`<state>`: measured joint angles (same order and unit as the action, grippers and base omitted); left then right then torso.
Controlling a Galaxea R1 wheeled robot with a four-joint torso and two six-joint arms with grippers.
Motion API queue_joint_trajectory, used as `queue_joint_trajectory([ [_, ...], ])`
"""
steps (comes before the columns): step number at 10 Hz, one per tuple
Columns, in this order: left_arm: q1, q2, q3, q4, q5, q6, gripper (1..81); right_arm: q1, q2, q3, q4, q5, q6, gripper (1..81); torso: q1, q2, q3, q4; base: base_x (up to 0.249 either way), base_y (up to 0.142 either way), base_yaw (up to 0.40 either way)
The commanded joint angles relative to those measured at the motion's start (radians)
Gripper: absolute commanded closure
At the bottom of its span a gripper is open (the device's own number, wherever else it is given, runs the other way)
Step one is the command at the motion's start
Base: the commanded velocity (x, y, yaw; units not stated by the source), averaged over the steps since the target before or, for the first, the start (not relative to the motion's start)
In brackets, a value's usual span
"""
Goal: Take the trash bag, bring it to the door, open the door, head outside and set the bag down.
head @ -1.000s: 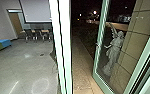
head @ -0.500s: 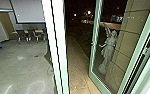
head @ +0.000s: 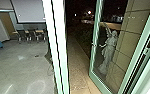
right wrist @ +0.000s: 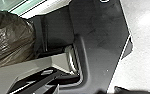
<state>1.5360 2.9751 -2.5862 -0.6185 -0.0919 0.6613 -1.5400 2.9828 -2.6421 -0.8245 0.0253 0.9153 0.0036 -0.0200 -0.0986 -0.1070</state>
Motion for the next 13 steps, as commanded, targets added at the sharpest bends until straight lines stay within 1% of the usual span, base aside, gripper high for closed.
queue_joint_trajectory([
  [1,-0.032,-0.002,0.008,-0.004,0.072,0.011,81.1,0.039,-0.002,0.002,-0.007,-0.044,-0.004,1.0,0.000,0.000,0.000,0.000,0.000,0.000,0.000],
  [4,-0.032,0.001,0.007,0.003,0.064,0.011,81.1,0.036,0.000,-0.001,-0.005,-0.044,-0.003,1.0,0.000,0.000,0.000,0.000,0.000,0.000,0.000],
  [9,-0.033,0.001,0.008,0.005,0.061,0.011,81.1,0.034,0.008,-0.001,-0.005,-0.044,-0.003,1.0,0.000,0.000,0.000,0.000,0.000,0.000,0.000],
  [13,-0.032,-0.001,0.006,0.003,0.061,0.011,81.1,0.034,0.009,-0.007,-0.007,-0.044,-0.003,1.0,0.000,0.000,0.000,0.000,0.000,-0.086,0.000],
])
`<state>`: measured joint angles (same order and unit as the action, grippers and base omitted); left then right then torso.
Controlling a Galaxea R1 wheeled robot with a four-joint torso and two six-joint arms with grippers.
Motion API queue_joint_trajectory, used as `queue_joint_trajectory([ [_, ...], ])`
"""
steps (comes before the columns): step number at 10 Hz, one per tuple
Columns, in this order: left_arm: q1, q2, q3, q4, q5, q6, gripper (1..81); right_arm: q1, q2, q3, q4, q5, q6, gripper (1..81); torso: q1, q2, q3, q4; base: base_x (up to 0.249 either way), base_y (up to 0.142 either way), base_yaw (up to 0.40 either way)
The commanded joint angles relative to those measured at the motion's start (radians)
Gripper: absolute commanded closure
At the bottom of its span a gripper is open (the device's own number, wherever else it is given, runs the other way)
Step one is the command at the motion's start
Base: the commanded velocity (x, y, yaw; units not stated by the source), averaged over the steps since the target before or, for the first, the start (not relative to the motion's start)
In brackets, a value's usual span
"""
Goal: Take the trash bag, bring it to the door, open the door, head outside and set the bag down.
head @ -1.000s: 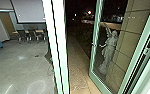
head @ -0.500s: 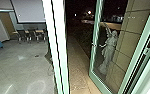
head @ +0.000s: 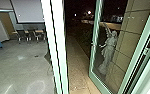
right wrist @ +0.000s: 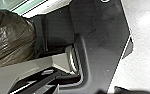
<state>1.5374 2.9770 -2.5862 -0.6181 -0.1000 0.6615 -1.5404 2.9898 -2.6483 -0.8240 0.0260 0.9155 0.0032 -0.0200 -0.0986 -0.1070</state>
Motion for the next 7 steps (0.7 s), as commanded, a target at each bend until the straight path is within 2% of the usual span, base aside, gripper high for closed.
queue_joint_trajectory([
  [1,-0.033,-0.001,0.007,0.003,0.069,0.010,81.1,0.035,0.002,-0.002,-0.007,-0.044,-0.003,1.0,0.000,0.000,0.000,0.000,0.000,-0.098,0.000],
  [7,-0.033,-0.001,0.007,0.003,0.069,0.012,81.1,0.032,0.004,-0.002,-0.007,-0.044,-0.003,1.0,0.000,0.000,0.000,0.000,0.000,-0.109,0.000],
])
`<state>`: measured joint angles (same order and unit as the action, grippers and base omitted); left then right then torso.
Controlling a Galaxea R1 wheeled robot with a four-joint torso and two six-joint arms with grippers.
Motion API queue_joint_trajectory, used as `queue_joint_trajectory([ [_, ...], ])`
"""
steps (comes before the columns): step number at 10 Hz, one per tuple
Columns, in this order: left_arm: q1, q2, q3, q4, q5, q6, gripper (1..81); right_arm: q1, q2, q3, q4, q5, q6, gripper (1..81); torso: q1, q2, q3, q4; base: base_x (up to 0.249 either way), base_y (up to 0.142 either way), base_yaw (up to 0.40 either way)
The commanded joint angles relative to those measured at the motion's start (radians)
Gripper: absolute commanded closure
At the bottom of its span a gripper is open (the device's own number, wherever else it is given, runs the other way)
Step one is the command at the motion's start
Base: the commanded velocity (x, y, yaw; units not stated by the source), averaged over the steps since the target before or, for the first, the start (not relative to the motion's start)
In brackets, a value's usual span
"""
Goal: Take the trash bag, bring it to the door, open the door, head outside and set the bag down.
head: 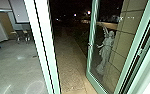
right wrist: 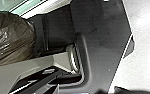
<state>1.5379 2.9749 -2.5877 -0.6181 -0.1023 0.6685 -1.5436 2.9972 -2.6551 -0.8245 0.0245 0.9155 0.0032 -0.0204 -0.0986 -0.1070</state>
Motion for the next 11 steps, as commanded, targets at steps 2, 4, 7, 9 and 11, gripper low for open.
queue_joint_trajectory([
  [2,-0.035,0.001,0.009,0.003,0.072,0.005,81.1,0.033,-0.004,0.003,-0.007,-0.043,-0.004,1.0,0.000,0.000,0.000,0.000,0.000,-0.123,0.000],
  [4,-0.035,0.003,0.008,0.003,0.072,0.005,81.1,0.033,-0.002,0.003,-0.007,-0.043,-0.004,1.0,0.000,0.000,0.000,0.000,0.000,-0.134,0.000],
  [7,-0.034,0.006,0.007,0.003,0.070,0.005,81.1,0.035,-0.002,-0.006,-0.007,-0.043,-0.004,1.0,0.000,0.000,0.000,0.000,0.000,-0.143,0.000],
  [9,-0.034,0.007,0.007,0.003,0.070,0.005,81.1,0.033,-0.002,-0.006,-0.007,-0.043,-0.004,1.0,0.000,0.000,0.000,0.000,0.000,-0.152,0.000],
  [11,-0.034,0.009,0.009,0.004,0.070,0.005,81.1,0.033,-0.001,-0.006,-0.007,-0.043,-0.003,1.0,0.000,0.000,0.000,0.000,0.000,-0.154,0.000],
])
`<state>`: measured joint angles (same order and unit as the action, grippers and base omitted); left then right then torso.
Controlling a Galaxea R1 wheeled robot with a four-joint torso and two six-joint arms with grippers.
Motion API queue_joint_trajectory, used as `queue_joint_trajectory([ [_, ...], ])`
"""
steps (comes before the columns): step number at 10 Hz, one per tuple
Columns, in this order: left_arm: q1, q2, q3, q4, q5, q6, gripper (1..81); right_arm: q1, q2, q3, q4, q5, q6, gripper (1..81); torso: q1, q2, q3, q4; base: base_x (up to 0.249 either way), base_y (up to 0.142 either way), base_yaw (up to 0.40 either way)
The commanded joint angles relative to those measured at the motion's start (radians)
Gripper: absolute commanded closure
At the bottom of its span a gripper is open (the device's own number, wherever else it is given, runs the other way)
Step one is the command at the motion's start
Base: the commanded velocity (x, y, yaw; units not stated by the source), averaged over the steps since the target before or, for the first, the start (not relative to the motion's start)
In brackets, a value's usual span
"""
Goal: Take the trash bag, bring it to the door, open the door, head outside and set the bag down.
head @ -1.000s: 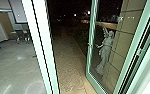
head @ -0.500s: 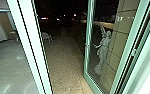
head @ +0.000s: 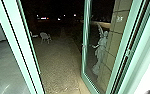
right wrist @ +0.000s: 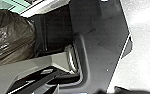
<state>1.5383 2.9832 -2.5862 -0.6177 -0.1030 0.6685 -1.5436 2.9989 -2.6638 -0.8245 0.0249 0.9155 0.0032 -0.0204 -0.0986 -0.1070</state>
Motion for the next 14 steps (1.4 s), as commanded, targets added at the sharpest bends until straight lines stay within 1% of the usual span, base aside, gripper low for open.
queue_joint_trajectory([
  [1,-0.036,0.001,0.006,0.003,0.071,0.005,81.1,0.033,-0.002,0.003,-0.005,-0.043,-0.004,1.0,0.000,0.000,0.000,0.000,0.000,-0.154,0.000],
  [4,-0.034,0.002,0.008,0.004,0.069,0.005,81.1,0.033,-0.002,0.002,-0.007,-0.043,-0.004,1.0,0.000,0.000,0.000,0.000,0.000,-0.151,0.000],
  [9,-0.034,0.002,0.008,0.003,0.071,0.005,81.1,0.033,-0.002,0.003,-0.007,-0.043,-0.003,1.0,0.000,0.000,0.000,0.000,0.000,-0.129,0.000],
  [12,-0.034,0.002,0.006,0.004,0.071,0.005,81.1,0.033,-0.001,0.003,-0.007,-0.043,-0.003,1.0,0.000,0.000,0.000,0.000,0.000,-0.085,0.000],
  [14,-0.036,0.002,0.006,0.004,0.071,0.005,81.1,0.033,-0.001,0.001,-0.005,-0.043,-0.003,1.0,0.000,0.000,0.000,0.000,0.000,0.000,0.000],
])
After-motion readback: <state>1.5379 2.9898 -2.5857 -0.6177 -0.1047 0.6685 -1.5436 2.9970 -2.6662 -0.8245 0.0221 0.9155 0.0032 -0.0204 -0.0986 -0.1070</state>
